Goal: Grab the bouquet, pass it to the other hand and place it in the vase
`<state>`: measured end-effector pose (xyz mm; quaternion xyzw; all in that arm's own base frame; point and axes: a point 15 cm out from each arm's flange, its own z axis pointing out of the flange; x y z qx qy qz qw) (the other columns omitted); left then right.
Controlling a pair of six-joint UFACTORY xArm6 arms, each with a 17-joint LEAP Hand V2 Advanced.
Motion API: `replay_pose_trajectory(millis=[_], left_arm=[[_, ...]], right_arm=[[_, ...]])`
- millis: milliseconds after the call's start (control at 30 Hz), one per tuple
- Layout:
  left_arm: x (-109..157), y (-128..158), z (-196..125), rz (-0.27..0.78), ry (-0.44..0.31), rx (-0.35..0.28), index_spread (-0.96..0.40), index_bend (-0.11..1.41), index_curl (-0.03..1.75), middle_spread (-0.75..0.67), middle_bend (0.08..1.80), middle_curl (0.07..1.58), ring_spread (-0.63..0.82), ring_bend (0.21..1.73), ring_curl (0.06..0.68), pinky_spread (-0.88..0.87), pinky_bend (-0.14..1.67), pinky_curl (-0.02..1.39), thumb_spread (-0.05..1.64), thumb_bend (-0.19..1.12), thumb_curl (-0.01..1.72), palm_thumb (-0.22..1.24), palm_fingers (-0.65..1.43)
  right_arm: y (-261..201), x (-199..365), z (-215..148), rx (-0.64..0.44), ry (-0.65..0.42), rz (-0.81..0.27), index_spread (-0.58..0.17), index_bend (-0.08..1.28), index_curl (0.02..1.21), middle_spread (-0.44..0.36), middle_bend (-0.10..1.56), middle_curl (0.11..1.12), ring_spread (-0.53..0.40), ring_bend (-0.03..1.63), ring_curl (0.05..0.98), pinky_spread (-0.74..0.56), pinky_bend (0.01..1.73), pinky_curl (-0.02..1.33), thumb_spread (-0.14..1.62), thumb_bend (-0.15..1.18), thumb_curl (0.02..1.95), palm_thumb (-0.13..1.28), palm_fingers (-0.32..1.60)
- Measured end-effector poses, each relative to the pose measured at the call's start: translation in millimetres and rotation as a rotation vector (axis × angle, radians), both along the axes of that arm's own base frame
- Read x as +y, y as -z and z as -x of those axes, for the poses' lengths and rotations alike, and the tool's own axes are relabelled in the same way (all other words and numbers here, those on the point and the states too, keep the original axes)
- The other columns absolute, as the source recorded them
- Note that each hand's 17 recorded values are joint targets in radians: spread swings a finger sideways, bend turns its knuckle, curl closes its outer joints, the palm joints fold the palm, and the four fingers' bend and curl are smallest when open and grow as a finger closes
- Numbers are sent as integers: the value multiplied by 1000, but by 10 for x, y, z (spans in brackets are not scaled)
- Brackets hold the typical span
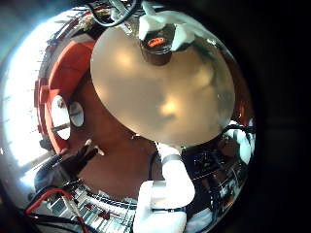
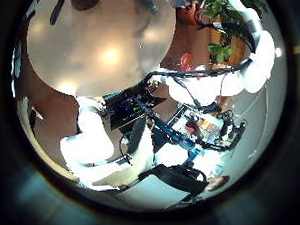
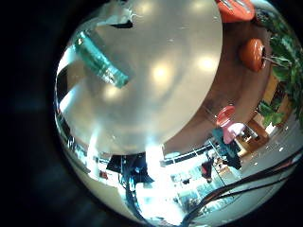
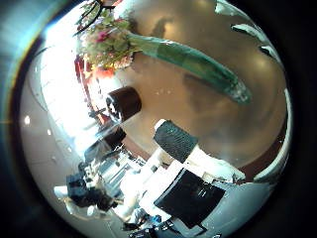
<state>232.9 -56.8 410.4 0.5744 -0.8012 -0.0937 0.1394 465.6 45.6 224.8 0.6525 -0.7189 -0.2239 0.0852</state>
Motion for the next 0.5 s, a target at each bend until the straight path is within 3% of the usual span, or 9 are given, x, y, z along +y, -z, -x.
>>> replay_pose_trajectory(millis=[200, 500], left_arm=[[-5, 63, -67, -2, -2, 14, 55, 141, 231, 528, 181, 261, 621, 516, 215, 565, 307, 317, 1050, -25, 311, 298, -55], [-17, 67, -70, 0, -2, 13, 55, 141, 233, 528, 181, 262, 621, 516, 215, 565, 308, 318, 1058, -24, 310, 300, -56]], right_arm=[[289, 43, 3, 48, -9, 8, -170, 172, 234, -31, 543, 474, -158, 1067, 419, -91, 883, 314, 1069, -23, 349, 407, 408], [409, -121, -143, -2, -7, 111, -171, 185, 286, -53, 595, 501, -177, 1090, 426, -117, 906, 279, 1066, -22, 367, 457, 411]])
